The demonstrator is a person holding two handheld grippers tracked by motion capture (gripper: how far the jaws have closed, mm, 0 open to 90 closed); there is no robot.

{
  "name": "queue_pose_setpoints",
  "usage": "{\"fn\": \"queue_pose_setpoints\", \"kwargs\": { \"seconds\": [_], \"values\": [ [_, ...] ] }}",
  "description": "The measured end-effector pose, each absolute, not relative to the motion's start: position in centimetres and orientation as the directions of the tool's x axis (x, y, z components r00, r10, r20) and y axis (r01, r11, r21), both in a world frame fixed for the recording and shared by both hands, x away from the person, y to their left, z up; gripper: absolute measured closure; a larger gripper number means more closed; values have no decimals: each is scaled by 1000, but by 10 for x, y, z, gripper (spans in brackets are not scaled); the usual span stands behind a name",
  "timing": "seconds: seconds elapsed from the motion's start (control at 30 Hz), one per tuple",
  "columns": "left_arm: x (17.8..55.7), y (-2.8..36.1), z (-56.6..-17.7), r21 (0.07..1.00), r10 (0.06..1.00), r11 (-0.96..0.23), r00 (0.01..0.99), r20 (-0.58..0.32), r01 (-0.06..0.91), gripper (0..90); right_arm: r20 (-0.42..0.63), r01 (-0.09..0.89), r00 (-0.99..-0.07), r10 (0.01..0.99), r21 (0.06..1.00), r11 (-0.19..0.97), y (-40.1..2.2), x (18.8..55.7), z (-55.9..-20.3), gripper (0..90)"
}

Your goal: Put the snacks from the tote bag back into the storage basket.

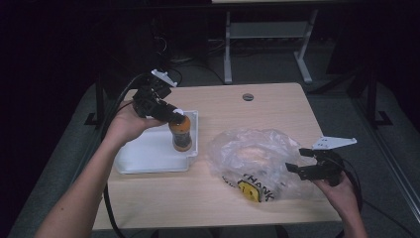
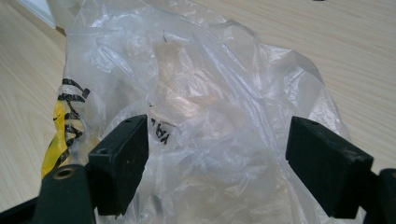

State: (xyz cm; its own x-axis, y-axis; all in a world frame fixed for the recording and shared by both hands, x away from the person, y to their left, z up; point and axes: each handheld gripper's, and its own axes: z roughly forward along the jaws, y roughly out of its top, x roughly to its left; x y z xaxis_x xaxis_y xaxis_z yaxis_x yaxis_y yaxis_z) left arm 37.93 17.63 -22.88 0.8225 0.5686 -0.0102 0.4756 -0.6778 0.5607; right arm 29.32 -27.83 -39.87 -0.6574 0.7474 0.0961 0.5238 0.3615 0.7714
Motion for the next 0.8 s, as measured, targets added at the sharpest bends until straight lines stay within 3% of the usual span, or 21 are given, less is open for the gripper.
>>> {"fn": "queue_pose_setpoints", "kwargs": {
  "seconds": [0.8],
  "values": [
    [384, 175, -243, 547, 574, -680, 819, -19, 489, 587, 91, 519, -661, 745, 772, 366, -278, 292, -398, 212]
  ]
}}
